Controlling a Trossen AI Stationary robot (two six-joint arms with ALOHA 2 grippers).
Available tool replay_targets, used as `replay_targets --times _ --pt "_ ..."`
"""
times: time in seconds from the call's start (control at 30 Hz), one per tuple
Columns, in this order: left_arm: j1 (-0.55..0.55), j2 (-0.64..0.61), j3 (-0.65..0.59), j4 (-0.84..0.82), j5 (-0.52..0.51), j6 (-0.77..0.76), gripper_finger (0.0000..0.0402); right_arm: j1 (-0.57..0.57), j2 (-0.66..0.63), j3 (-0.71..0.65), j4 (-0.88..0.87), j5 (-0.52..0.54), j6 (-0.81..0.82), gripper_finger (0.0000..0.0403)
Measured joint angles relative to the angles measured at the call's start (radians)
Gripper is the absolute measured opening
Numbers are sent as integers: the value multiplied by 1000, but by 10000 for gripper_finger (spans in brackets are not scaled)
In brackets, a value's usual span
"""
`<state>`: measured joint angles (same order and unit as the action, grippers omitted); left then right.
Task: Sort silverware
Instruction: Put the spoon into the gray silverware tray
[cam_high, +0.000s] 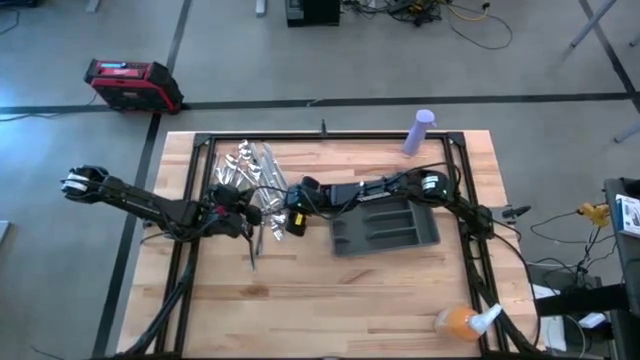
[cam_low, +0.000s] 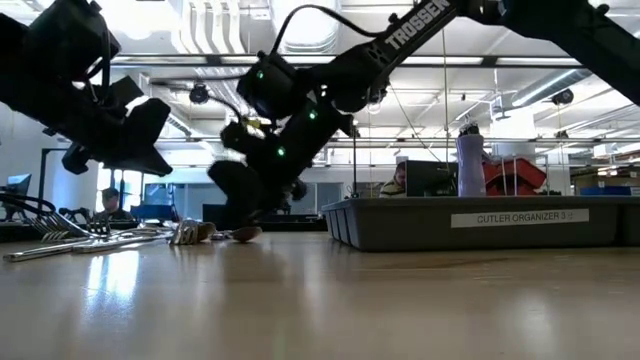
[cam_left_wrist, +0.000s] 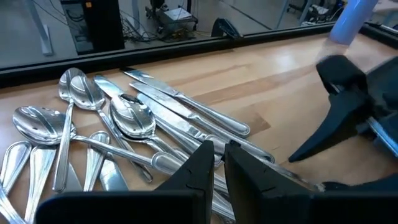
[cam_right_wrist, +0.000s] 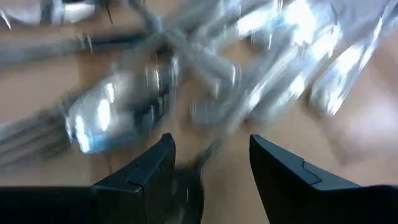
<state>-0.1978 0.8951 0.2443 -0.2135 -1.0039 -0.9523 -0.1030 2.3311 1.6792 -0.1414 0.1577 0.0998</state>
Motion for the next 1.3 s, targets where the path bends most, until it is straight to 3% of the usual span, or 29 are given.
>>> replay_targets --times 0.2,0.43,0.6,0.87,1.17,1.3 --pt "-2 1 -2 -5 2 -3 25 -9 10 1 9 0 15 157" --pt "-2 0 -2 8 1 -2 25 -11 7 3 -39 -6 -54 16" --pt "-3 -19 -1 -7 0 -2 25 -9 -29 1 -100 -8 -110 6" --pt "-12 -63 0 -39 3 1 25 -8 -196 0 -220 -3 -222 2" --pt "-13 -111 1 -73 3 19 25 -49 -351 -12 -601 7 -334 1" --pt "-13 -114 0 -71 -7 20 25 -55 -442 -122 -660 43 -334 1"
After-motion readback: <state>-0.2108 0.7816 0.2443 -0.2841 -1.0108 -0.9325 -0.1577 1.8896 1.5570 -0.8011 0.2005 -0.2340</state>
